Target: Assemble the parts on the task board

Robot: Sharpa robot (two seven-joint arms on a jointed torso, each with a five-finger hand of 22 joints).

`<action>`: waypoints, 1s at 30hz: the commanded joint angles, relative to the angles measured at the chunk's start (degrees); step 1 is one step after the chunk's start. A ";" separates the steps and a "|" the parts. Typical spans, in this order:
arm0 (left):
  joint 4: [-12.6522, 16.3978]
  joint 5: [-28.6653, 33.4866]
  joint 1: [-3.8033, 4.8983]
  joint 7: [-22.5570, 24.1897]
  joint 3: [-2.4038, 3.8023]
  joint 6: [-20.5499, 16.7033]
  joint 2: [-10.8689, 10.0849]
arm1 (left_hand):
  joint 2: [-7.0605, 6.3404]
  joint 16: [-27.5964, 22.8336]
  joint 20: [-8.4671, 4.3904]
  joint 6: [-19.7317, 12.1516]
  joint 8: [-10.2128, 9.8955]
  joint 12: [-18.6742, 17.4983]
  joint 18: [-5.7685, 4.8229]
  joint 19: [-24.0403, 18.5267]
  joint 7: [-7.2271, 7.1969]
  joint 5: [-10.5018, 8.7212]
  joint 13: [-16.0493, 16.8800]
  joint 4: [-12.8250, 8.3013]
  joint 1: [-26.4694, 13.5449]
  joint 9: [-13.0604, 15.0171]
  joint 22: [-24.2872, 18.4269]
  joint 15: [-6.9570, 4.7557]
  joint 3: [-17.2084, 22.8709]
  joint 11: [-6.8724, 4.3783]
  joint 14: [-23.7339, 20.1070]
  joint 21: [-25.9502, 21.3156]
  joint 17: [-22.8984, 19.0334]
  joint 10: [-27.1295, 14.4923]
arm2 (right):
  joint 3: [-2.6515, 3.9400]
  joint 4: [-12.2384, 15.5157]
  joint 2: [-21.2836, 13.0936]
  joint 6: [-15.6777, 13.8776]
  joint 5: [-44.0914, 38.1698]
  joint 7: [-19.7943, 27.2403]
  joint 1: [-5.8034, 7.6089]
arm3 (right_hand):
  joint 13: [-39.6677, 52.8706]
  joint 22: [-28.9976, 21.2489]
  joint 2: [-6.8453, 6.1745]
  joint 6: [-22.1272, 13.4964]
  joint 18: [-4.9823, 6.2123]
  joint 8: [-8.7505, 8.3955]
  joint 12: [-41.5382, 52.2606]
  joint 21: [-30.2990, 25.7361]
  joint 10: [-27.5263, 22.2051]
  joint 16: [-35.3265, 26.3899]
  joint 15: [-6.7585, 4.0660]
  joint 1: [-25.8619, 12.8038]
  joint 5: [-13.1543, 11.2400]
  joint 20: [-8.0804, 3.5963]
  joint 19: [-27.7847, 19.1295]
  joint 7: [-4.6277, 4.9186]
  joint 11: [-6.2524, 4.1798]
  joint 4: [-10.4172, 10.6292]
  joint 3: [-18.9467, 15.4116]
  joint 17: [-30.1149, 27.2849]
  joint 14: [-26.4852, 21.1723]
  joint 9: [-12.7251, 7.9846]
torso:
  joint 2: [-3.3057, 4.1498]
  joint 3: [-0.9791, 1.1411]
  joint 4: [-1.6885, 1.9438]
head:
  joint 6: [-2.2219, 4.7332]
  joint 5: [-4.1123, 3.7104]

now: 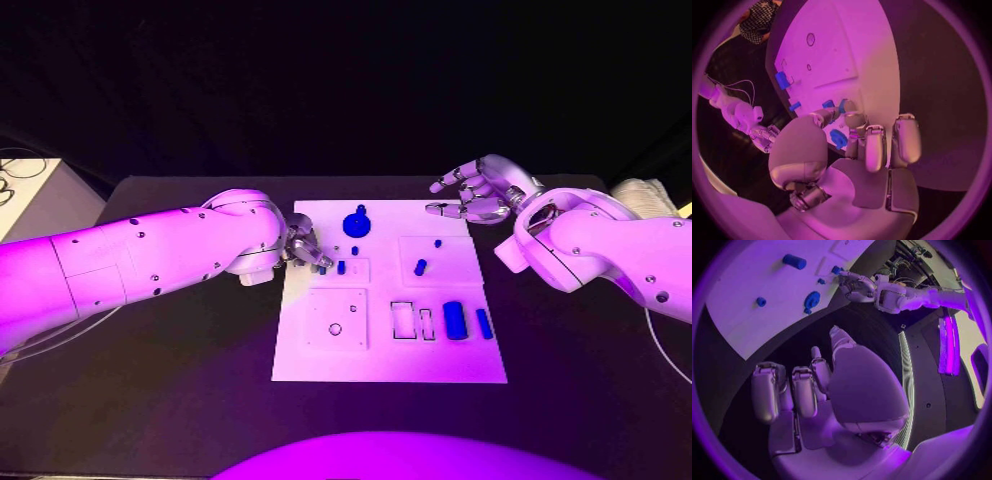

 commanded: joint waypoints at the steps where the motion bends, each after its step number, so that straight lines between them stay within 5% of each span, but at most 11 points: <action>1: -0.22 0.13 -0.29 -0.92 -0.23 1.61 0.01 | -0.09 0.27 0.01 0.14 -0.32 -0.26 -0.47 0.35 0.28 -0.24 -0.06 0.08 -0.41 0.01 0.04 -0.38 -0.43 0.01 5.27 -0.18 12.20 -0.37 | 0.01 0.08 -0.02 0.36 -0.52 0.65 -0.03 | 1.86 9.45 0.11 -0.15 0.78 0.27 -0.17 -0.39 -0.19 -0.37 -0.19 -0.61 0.24 -0.17 2.19 -0.03 0.00 0.06 0.03 11.29 4.95 -0.09 | 0.00 0.04 -0.06 | 0.00 -0.01; 14: 0.36 0.15 -0.32 -0.45 -0.12 -0.76 -0.53 | -0.45 -0.25 -0.13 -0.31 -0.72 -1.58 -0.37 0.11 0.50 -2.23 -2.09 4.16 0.22 0.19 -0.29 -0.31 -6.38 0.16 4.97 -0.46 11.13 -1.40 | 0.01 0.11 -0.09 0.33 -0.52 0.72 -0.03 | 1.68 9.21 0.07 -0.21 0.86 0.26 -0.36 -0.75 -0.37 -0.54 -0.18 -0.79 0.22 -0.17 2.04 -0.01 0.02 0.10 -0.03 11.02 4.87 -0.12 | 0.02 -0.02 -0.10 | 0.30 -0.24; 30: 2.07 1.51 -0.32 1.46 2.51 -6.69 -1.83 | -0.02 -2.36 -0.27 -3.81 -0.79 -4.92 0.56 -3.22 1.71 -1.88 -7.47 5.41 1.37 1.04 -4.42 0.52 -9.55 1.25 3.85 -2.72 7.24 -5.81 | 0.01 0.03 -0.09 0.28 -0.52 0.87 -0.05 | 1.25 8.81 0.06 -0.26 1.01 0.24 -0.79 -1.36 -0.80 -0.74 -0.18 -0.90 0.24 -0.17 1.76 0.00 0.02 0.12 -0.05 10.70 4.77 -0.14 | -0.05 0.03 0.03 | 0.50 -0.46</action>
